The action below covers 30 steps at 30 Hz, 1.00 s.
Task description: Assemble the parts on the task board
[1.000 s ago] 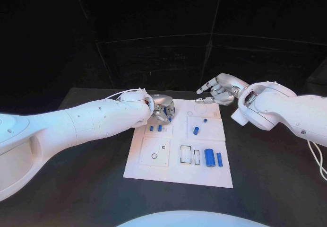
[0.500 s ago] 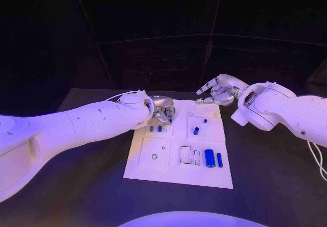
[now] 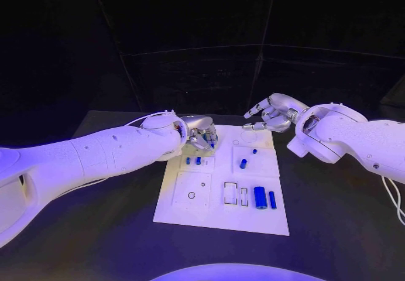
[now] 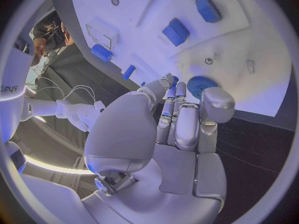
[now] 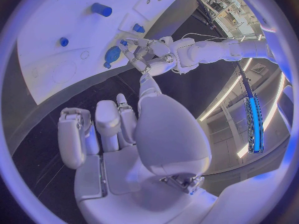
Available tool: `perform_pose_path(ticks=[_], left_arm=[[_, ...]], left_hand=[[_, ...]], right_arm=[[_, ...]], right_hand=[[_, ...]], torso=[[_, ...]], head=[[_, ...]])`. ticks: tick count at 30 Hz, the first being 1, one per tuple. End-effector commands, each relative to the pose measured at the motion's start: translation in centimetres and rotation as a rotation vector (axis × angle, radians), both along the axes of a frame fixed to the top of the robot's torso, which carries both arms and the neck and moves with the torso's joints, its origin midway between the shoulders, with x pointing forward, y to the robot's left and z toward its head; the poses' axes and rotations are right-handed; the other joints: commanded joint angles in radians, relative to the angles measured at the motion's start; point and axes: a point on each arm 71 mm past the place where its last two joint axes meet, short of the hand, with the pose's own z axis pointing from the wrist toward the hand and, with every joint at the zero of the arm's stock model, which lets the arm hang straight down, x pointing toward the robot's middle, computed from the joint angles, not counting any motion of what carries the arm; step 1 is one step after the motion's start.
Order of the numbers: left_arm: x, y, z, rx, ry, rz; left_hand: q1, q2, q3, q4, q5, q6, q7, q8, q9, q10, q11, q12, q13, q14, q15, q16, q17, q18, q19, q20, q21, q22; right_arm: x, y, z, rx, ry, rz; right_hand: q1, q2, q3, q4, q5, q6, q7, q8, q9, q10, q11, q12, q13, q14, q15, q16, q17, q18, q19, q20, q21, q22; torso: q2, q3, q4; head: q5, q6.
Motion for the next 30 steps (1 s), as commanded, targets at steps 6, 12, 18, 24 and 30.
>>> perform_pose_path(ticks=[6, 12, 18, 24, 30], left_arm=[[-0.1, 1.2, 1.6, -0.056, -0.027, 0.024], [-0.2, 3.2, 1.6, -0.029, 0.008, 0.055], [0.0, 4.4, 1.4, -0.003, 0.037, 0.078], [0.3, 4.9, 1.0, 0.011, 0.05, 0.093], [0.4, 5.0, 0.7, 0.024, 0.064, 0.102]], left_hand=[[-0.006, -0.003, 0.005, 0.002, 0.001, 0.01, 0.001, -0.003, 0.0, 0.008, -0.002, 0.001, 0.0, 0.008, -0.007, 0.004, 0.0, -0.02, 0.001, -0.008, 0.007, 0.002], [-0.006, -0.004, 0.005, 0.001, 0.001, 0.011, 0.001, -0.003, 0.0, 0.009, -0.002, 0.001, 0.0, 0.008, -0.007, 0.004, -0.002, -0.021, 0.002, -0.008, 0.009, 0.004], [-0.014, -0.012, 0.001, 0.002, -0.002, 0.014, 0.001, -0.005, 0.0, 0.013, -0.001, -0.002, -0.001, 0.007, -0.007, 0.003, -0.006, -0.021, 0.002, -0.008, 0.009, 0.005], [-0.014, -0.012, 0.001, 0.002, -0.002, 0.014, 0.001, -0.005, 0.0, 0.013, -0.001, -0.002, -0.001, 0.007, -0.007, 0.003, -0.006, -0.021, 0.002, -0.008, 0.009, 0.005], [-0.015, -0.013, 0.0, 0.002, -0.002, 0.014, 0.001, -0.005, 0.0, 0.013, -0.001, -0.002, -0.001, 0.007, -0.007, 0.003, -0.007, -0.021, 0.002, -0.008, 0.009, 0.004]], right_arm=[[0.1, -0.1, 0.1, 0.003, -0.003, 0.005], [0.1, -0.2, 0.1, 0.002, -0.003, 0.001], [0.1, -0.3, 0.1, 0.002, -0.002, 0.0], [0.1, -0.2, 0.1, 0.002, -0.002, 0.002], [0.1, -0.2, 0.1, 0.002, -0.002, 0.003]], right_hand=[[0.001, 0.013, -0.005, -0.001, 0.006, -0.002, -0.001, 0.005, -0.001, -0.004, 0.002, -0.004, 0.011, 0.0, -0.006, -0.005, 0.001, 0.016, 0.025, -0.007, -0.006, 0.145], [0.001, 0.013, -0.005, -0.001, 0.006, -0.002, -0.001, 0.005, -0.001, -0.004, 0.002, -0.004, 0.011, 0.0, -0.006, -0.005, 0.001, 0.016, 0.025, -0.007, -0.006, 0.145], [0.001, 0.013, -0.005, -0.001, 0.006, -0.002, -0.001, 0.005, -0.001, -0.004, 0.002, -0.004, 0.011, 0.0, -0.006, -0.005, 0.001, 0.016, 0.025, -0.007, -0.006, 0.145], [0.001, 0.013, -0.005, -0.001, 0.006, -0.002, -0.001, 0.005, -0.001, -0.004, 0.002, -0.004, 0.011, 0.0, -0.006, -0.005, 0.001, 0.016, 0.025, -0.007, -0.006, 0.145], [0.001, 0.018, -0.006, -0.002, 0.006, -0.001, -0.002, 0.006, 0.0, -0.004, 0.002, -0.004, 0.01, 0.001, -0.006, -0.006, 0.0, 0.016, 0.025, -0.007, -0.006, 0.145]], torso=[[0.0, 0.0006, 0.0001], [0.0, 0.0006, -0.0005], [0.001, 0.0, 0.0006], [0.001, -0.0008, -0.0009], [0.0, 0.0009, -0.0027]], head=[[0.003, 0.002], [0.002, 0.001], [0.003, 0.001], [0.005, 0.001], [0.007, 0.001]])
